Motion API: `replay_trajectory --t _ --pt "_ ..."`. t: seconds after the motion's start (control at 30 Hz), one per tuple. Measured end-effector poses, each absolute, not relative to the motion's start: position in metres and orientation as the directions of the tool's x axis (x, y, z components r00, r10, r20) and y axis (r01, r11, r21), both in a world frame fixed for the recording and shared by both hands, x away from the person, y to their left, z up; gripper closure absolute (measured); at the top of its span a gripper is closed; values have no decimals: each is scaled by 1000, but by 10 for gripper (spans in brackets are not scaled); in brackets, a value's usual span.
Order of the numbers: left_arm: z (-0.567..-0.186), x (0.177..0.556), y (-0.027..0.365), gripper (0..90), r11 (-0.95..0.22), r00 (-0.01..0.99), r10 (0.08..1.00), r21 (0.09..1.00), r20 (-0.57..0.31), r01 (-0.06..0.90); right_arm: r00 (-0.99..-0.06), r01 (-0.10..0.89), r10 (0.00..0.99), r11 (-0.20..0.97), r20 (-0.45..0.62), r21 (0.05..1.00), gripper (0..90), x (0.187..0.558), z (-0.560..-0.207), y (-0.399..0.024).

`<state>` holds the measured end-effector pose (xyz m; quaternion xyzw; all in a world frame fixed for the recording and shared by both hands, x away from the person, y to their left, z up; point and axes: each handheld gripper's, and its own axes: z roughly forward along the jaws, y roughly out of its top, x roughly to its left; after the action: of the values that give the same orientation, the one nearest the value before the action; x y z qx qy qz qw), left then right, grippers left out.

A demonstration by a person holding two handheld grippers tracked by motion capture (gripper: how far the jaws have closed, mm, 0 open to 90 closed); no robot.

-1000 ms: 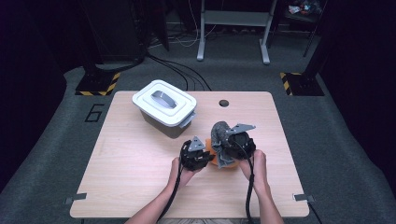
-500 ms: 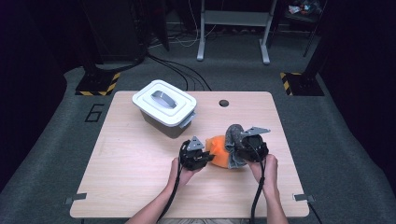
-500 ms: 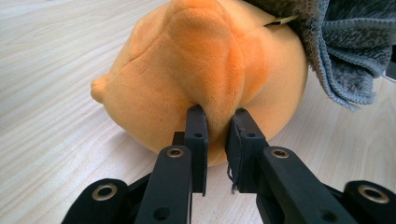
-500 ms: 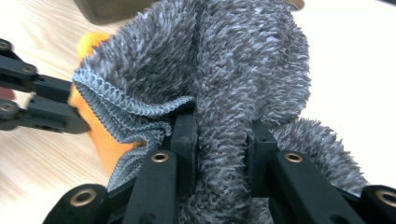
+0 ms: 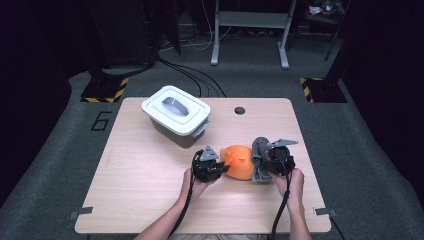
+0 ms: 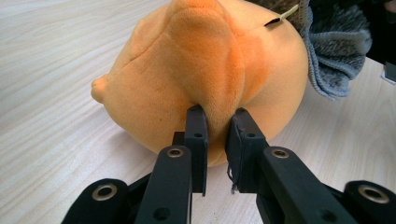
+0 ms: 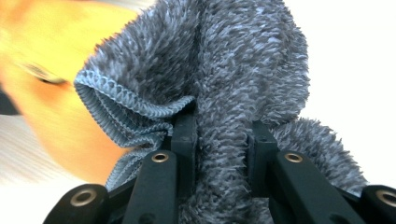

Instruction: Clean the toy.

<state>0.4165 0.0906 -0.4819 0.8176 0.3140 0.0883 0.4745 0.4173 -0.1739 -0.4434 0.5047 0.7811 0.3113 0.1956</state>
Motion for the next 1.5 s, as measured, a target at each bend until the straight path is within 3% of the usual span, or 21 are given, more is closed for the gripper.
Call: replay_trajectory --t 0.63,0.77,1.0,1.2,1.37,1.5 --pt "-484 417 92 793 -340 781 604 834 -160 434 -350 784 936 263 50 562 700 439 -497 -182" --pt "-483 417 94 792 -342 780 606 833 -158 435 -345 778 938 267 31 569 701 435 -486 -184" --pt "-484 418 95 792 -345 779 607 832 -155 435 -349 690 937 252 7 679 701 415 -440 -188" --pt "-483 418 94 791 -346 779 608 831 -156 436 -451 594 892 318 -22 739 700 398 -405 -167" --pt "-483 418 94 787 -348 777 611 832 -149 432 -514 590 857 395 -50 705 700 400 -409 -140" --pt "-483 418 95 780 -348 778 610 830 -152 435 -506 600 861 397 -55 694 701 406 -417 -137"
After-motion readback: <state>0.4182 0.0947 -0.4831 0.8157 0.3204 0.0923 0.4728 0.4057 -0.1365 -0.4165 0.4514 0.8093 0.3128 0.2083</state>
